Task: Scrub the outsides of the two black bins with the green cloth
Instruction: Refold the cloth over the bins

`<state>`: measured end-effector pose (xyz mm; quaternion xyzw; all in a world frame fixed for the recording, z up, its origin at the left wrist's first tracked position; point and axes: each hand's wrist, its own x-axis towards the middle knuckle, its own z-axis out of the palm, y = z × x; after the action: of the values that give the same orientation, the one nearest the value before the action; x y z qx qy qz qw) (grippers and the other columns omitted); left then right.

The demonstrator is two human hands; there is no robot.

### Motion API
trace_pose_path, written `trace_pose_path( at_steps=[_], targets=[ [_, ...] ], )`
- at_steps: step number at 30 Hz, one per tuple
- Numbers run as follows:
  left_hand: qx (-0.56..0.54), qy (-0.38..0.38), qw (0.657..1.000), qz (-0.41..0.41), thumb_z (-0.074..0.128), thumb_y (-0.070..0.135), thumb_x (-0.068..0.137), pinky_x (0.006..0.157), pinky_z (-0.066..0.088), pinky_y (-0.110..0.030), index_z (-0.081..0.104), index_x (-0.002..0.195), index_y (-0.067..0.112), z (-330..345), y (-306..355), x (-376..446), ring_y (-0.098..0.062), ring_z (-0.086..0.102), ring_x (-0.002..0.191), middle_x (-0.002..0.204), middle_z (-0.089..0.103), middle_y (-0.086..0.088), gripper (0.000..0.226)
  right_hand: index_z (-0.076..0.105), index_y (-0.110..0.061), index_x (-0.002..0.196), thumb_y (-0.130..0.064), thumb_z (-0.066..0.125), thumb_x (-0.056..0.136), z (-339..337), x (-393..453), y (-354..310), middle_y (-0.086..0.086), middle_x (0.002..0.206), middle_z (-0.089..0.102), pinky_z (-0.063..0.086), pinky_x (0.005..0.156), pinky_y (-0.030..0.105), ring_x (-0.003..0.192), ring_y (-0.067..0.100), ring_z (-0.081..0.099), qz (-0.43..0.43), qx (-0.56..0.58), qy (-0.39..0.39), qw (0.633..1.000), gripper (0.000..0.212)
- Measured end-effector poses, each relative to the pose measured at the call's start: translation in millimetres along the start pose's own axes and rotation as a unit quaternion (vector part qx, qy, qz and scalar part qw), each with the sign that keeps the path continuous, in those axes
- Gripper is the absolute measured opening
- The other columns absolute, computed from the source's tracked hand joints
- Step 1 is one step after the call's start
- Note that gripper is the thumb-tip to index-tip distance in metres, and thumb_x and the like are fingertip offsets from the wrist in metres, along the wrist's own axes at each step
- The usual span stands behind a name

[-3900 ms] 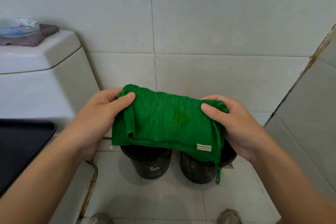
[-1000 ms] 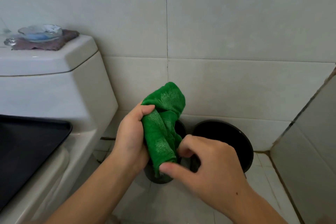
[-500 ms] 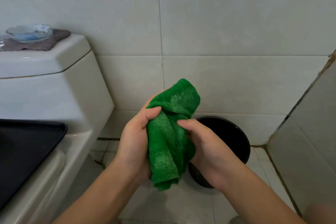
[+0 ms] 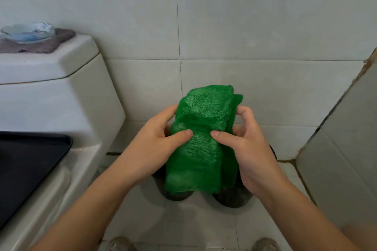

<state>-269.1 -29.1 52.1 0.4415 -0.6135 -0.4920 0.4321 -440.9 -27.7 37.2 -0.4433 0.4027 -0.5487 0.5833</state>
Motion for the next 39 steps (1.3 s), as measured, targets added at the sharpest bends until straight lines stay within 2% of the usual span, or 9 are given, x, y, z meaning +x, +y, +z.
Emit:
trace_pose_path(
  at_steps=[5, 9, 13, 21, 28, 33, 35, 37, 39],
  targets=[
    [-0.052, -0.052, 0.997, 0.030, 0.058, 0.000, 0.088, 0.075, 0.059, -0.040, 0.066, 0.123, 0.025, -7.2, 5.6, -1.1, -0.029, 0.073, 0.094, 0.107, 0.076, -0.011, 0.044, 0.069, -0.024, 0.101, 0.012, 0.063, 0.081, -4.4, -1.9, -7.6, 0.008, 0.098, 0.074, 0.058, 0.074, 0.033, 0.093, 0.024, 0.071, -0.083, 0.043, -0.056, 0.994, 0.042],
    [-0.149, -0.041, 0.988, 0.018, 0.057, 0.004, 0.077, 0.058, 0.057, -0.025, 0.079, 0.075, 0.025, -1.7, 8.1, -1.8, -0.015, 0.072, 0.071, 0.082, 0.077, -0.003, 0.030, 0.075, -0.022, 0.068, -0.018, 0.078, 0.058, -10.0, -5.3, -18.8, 0.000, 0.099, 0.074, 0.056, 0.071, 0.029, 0.090, 0.020, 0.071, -0.158, 0.054, -0.112, 0.980, 0.010],
    [-0.201, -0.066, 0.977, 0.002, 0.062, -0.005, 0.075, 0.046, 0.049, -0.017, 0.071, 0.059, 0.022, 0.4, 9.9, -4.0, -0.010, 0.065, 0.054, 0.067, 0.070, 0.000, 0.033, 0.078, -0.027, 0.087, -0.007, 0.080, 0.067, -17.2, -4.5, -19.5, -0.002, 0.103, 0.073, 0.057, 0.071, 0.027, 0.092, 0.017, 0.070, -0.161, 0.001, -0.124, 0.979, 0.029],
    [-0.142, -0.082, 0.986, 0.015, 0.068, 0.029, 0.070, 0.054, 0.052, -0.021, 0.073, 0.096, 0.033, -13.1, 2.1, -2.9, -0.014, 0.064, 0.065, 0.084, 0.065, -0.015, 0.027, 0.069, -0.028, 0.101, -0.007, 0.060, 0.079, -22.3, -9.0, -27.2, -0.011, 0.095, 0.074, 0.053, 0.070, 0.016, 0.089, 0.005, 0.070, -0.192, -0.220, -0.125, 0.948, 0.032],
    [-0.133, -0.088, 0.987, 0.024, 0.088, 0.048, 0.058, 0.064, 0.054, -0.026, 0.076, 0.090, 0.029, -16.0, 7.3, -4.1, -0.014, 0.070, 0.077, 0.091, 0.076, 0.000, 0.039, 0.064, -0.039, 0.098, -0.001, 0.061, 0.082, -30.3, -13.3, -33.4, -0.003, 0.094, 0.070, 0.058, 0.069, 0.038, 0.085, 0.019, 0.069, -0.244, -0.262, -0.175, 0.917, 0.041],
    [-0.217, -0.035, 0.975, -0.023, 0.076, 0.004, 0.072, 0.053, 0.055, -0.019, 0.078, 0.078, 0.023, -6.7, 8.2, 0.3, -0.010, 0.070, 0.063, 0.079, 0.075, -0.002, 0.020, 0.054, -0.035, 0.085, 0.008, 0.059, 0.077, -26.1, -14.1, -18.3, -0.004, 0.099, 0.074, 0.060, 0.067, 0.050, 0.090, 0.020, 0.072, -0.323, -0.219, -0.092, 0.916, 0.043],
    [-0.223, -0.052, 0.972, -0.045, 0.065, 0.019, 0.084, 0.063, 0.059, -0.023, 0.078, 0.089, 0.020, -3.8, 7.1, 2.3, -0.014, 0.074, 0.077, 0.092, 0.077, -0.005, 0.014, 0.054, -0.032, 0.088, 0.013, 0.057, 0.077, -26.9, -12.9, -16.7, -0.008, 0.104, 0.073, 0.061, 0.070, 0.043, 0.094, 0.016, 0.072, -0.353, -0.239, -0.063, 0.903, 0.047],
    [-0.211, -0.085, 0.971, -0.071, 0.050, 0.032, 0.084, 0.074, 0.061, -0.028, 0.080, 0.098, 0.021, 3.3, 8.7, 1.5, -0.015, 0.074, 0.094, 0.107, 0.077, -0.003, 0.034, 0.054, -0.029, 0.089, 0.018, 0.056, 0.076, -28.0, -10.8, -17.2, -0.011, 0.107, 0.071, 0.061, 0.073, 0.039, 0.098, 0.014, 0.071, -0.379, -0.269, -0.045, 0.884, 0.049],
    [-0.230, -0.114, 0.962, -0.089, 0.045, 0.038, 0.085, 0.069, 0.061, -0.026, 0.082, 0.090, 0.026, 8.2, 13.8, -3.1, -0.011, 0.074, 0.092, 0.104, 0.078, 0.003, 0.039, 0.055, -0.025, 0.092, 0.021, 0.055, 0.075, -28.8, -8.7, -17.6, -0.013, 0.108, 0.070, 0.060, 0.073, 0.040, 0.098, 0.014, 0.070, -0.392, -0.282, -0.028, 0.875, 0.049]
  ],
)
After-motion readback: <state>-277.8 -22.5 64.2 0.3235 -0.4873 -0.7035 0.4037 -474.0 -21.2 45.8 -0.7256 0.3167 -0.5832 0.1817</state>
